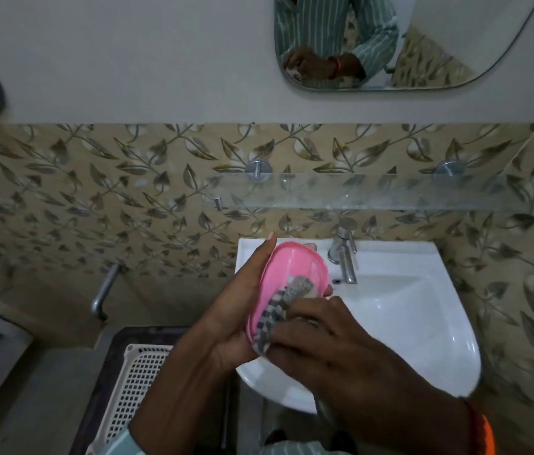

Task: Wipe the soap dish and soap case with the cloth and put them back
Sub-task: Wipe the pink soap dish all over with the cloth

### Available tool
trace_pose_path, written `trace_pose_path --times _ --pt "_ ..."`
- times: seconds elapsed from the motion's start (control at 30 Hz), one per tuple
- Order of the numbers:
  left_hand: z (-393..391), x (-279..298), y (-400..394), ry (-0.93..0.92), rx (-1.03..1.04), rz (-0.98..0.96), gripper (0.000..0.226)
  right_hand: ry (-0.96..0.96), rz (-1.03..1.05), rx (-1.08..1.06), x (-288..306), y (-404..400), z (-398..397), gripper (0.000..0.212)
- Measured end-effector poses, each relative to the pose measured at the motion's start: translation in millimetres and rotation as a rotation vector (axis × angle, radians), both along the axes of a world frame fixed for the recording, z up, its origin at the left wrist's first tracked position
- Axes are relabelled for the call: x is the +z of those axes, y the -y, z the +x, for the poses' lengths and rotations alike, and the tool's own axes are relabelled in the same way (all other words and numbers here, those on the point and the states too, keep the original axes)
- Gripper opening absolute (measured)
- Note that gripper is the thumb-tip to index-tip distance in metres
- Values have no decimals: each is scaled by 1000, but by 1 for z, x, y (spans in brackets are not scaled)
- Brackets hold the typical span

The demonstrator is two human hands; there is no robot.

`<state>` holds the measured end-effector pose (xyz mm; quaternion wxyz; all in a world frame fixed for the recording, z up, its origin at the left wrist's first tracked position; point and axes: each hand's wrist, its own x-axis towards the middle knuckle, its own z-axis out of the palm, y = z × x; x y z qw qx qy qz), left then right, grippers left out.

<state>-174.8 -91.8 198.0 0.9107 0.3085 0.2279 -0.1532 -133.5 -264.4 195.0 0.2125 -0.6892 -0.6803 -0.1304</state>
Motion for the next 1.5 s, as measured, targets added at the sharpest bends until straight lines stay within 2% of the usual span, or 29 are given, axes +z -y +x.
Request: trace_pose_path --times 0.07,0.13,0.2,0.33,0.4,0.5,0.6,0.73,0.83,0.9,0.97,1.03,1.13,1.3,1.43,1.5 --pt "-4 -2 3 4 -24 19 69 68 -20 6 7 2 14 25" --pt "-6 -2 6 45 -10 -35 57 100 15 -151 20 -2 39 25" --pt "-5 0 5 52 8 -68 56 99 53 -208 29 -5 43 24" --pt "-7 3 1 16 -41 12 74 119 35 32 9 1 -3 15" --pt "-10 4 -1 40 -57 -3 73 86 42 22 14 2 7 12" --pt "-9 10 0 94 12 -60 58 -115 130 -89 29 -2 31 28" --pt "-5 14 3 63 72 37 65 -179 113 -191 27 -8 28 53" --pt "-1 13 1 32 99 74 66 -223 75 -274 22 -11 29 55" --pt "3 12 -3 3 91 92 76 -147 28 -175 14 -12 12 49" --pt "4 12 -3 -42 112 91 78 -16 -58 -83 11 -7 4 50" --pt "3 15 3 -51 92 72 71 124 -116 -67 18 -2 18 55" --pt "3 14 7 -12 90 13 59 161 -106 -128 25 -3 34 43" --pt "6 13 6 13 92 13 61 94 -43 -183 24 -7 32 25" --pt "6 7 1 -34 138 94 75 -20 -28 -79 10 -6 -3 25" --pt "5 8 5 -19 115 50 76 -101 77 -224 24 -13 18 34" --pt "5 10 4 -34 107 33 78 -185 49 -195 27 -15 14 37"
